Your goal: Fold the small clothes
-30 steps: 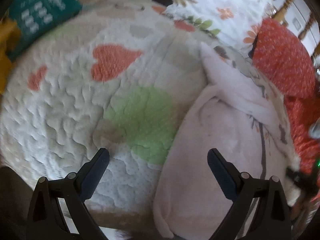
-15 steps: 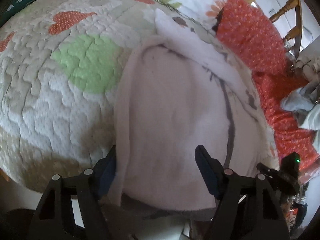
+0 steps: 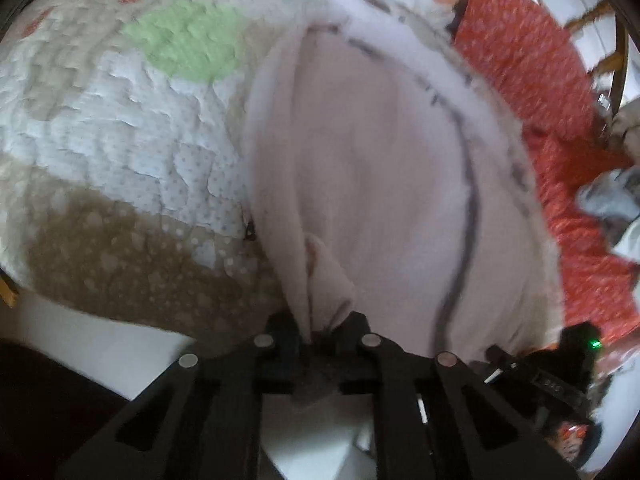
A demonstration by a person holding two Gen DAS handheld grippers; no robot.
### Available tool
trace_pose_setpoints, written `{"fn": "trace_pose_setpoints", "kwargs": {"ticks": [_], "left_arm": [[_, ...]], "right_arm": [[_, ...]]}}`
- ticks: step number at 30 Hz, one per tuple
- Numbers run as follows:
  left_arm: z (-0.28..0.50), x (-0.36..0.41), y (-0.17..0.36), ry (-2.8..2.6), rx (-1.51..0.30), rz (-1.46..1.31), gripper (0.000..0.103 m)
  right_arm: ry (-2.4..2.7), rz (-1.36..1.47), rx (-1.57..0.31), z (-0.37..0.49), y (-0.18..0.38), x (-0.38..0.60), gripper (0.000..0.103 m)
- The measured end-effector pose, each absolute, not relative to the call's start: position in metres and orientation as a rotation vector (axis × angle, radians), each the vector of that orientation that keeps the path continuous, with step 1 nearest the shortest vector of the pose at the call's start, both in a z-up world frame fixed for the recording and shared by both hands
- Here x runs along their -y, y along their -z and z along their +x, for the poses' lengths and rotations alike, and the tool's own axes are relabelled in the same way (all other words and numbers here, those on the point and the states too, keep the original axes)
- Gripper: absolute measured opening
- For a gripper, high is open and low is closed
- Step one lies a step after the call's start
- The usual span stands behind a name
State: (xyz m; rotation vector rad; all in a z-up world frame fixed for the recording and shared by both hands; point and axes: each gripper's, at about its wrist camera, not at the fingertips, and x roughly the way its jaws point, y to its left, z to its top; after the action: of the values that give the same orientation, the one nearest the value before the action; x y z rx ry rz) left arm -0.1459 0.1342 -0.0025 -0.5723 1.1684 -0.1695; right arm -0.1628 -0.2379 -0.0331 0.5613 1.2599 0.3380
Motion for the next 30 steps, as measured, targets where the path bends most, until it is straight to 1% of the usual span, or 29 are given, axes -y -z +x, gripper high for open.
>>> {"fn": "trace_pose_setpoints", "kwargs": {"ticks": [4, 6, 9, 14, 18, 21, 27, 30], "left_arm": [[-0.182, -0.142, -0.044, 0.241, -1.096, -0.614, 0.010], [-0.203, -0.140, -0.063, 0.253, -1.056, -0.595, 0.010], [-0.219, -0.137, -0.064, 0.230, -1.059, -0.566, 0.010], [-0.217, -0.120, -0.044, 0.187, -1.122, -0.558, 0.010], [-0.225, -0.111, -0.056, 0.193, -1.082, -0.510, 0.010], [-0.227, -0.116, -0.065, 0.194, -1.061, -0.534, 0.010], [-0.199, -0.125, -0.069, 0.230, -1.075, -0.651, 0.010], [-0.144, -0.129, -0.075, 0.230, -1.106, -0.680, 0.010]], "right_arm": [[-0.393, 0.719, -1.189, -0.178, 0.002, 0.275, 0.009], [-0.431, 0.732, -1.133, -0.196, -0.025, 0.294, 0.008], [-0.419, 0.718, -1.100, -0.216, -0.041, 0.316, 0.008], [-0.394, 0.730, -1.141, -0.220, -0.023, 0.321, 0.008], [-0.435, 0.680, -1.111, -0.220, -0.035, 0.303, 0.008], [-0.445, 0.669, -1.114, -0.217, -0.039, 0.303, 0.008], [-0.472, 0.687, -1.115, -0.202, -0.045, 0.312, 0.008], [-0.489, 0.697, -1.105, -0.173, -0.057, 0.313, 0.008]]}}
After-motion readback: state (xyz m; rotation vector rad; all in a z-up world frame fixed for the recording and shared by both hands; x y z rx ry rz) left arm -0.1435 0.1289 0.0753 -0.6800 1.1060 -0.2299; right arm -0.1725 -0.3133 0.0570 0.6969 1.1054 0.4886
